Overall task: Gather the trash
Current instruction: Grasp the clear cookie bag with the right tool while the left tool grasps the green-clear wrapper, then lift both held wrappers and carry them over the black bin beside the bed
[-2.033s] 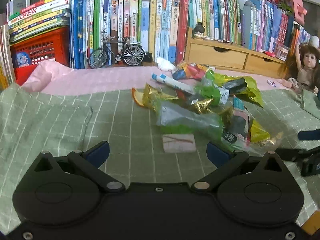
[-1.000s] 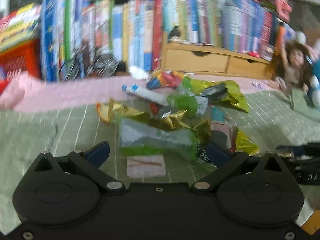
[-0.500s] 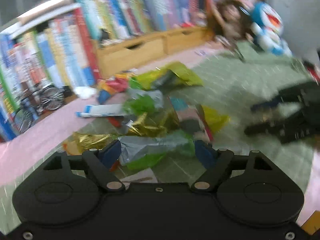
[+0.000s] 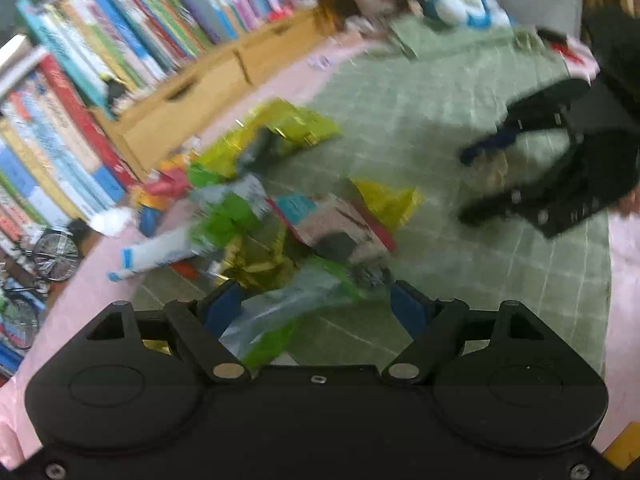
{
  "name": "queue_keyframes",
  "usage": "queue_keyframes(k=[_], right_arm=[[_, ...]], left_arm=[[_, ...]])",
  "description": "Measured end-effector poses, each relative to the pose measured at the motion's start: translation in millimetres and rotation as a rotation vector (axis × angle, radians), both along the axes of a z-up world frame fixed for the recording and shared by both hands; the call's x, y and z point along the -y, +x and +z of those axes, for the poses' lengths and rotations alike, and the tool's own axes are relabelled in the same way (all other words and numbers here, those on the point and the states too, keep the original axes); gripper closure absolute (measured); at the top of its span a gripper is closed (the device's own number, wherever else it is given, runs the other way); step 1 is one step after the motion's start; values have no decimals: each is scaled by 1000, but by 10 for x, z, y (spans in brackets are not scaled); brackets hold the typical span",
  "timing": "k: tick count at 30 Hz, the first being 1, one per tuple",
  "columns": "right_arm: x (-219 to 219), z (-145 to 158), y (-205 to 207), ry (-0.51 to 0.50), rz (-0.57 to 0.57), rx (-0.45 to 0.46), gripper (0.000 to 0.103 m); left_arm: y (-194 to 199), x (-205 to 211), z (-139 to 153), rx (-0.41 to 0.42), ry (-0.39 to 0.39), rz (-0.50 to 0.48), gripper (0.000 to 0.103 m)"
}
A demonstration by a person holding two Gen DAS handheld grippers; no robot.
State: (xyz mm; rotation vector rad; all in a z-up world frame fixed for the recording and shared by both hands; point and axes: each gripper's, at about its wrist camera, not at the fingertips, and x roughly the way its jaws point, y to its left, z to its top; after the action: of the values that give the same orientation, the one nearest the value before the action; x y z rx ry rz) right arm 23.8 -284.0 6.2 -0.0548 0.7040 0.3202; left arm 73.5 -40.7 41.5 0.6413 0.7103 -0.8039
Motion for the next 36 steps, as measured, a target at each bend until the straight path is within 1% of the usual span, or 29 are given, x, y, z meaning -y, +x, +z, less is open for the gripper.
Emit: queue_keyframes(k=[3,6,7,9,10,12,14,15,16,19,21,23,25,28,30,36], right_arm=[[7,-4,1,6,-1,0,29],[-8,-8,1,-2,5,2,27],[-19,-9,-1,-7,7,4,26],[-42,-12,-9,-21,9,10,26],[-48,-13,-14,-25,9,13,26],[-51,-14,-19,-25,8,18,26],[-44,-11,-25,-16,2,20,28],[-39,-11,-29,-14,-2,23,31],[-36,-13,-36,-15,-6,27,38],[-30,-10,-53,-14,-14,36,44],[-25,-5,-53,-10,-17,37,45],[-15,4,-52,-3,-23,37,47],[-3,16,-61,10,-25,36,47],[4,41,-96,27,-22,39,48],[-9,65,-126,31,-11,42,48],[-66,162,-235,18,10,58,48]], left_arm=[[17,34,-135,-22,30,-17,17],[111,-25,-165,-67,-23,17,16],[161,-61,-167,-90,-54,47,20],[226,-141,-174,-116,-104,104,37],[259,-192,-182,-130,-134,143,57],[289,-285,-189,-149,-195,195,62],[263,-368,-193,-140,-245,227,70],[240,-390,-193,-131,-255,236,72],[209,-417,-185,-121,-264,244,76],[131,-458,-155,-102,-295,258,77],[81,-493,-114,-103,-323,266,79],[14,-537,-62,-112,-358,275,79],[-54,-549,0,-105,-377,273,79],[-164,-552,80,-68,-374,270,79],[-216,-558,116,-62,-378,276,79],[-363,-628,178,-98,-416,296,79]])
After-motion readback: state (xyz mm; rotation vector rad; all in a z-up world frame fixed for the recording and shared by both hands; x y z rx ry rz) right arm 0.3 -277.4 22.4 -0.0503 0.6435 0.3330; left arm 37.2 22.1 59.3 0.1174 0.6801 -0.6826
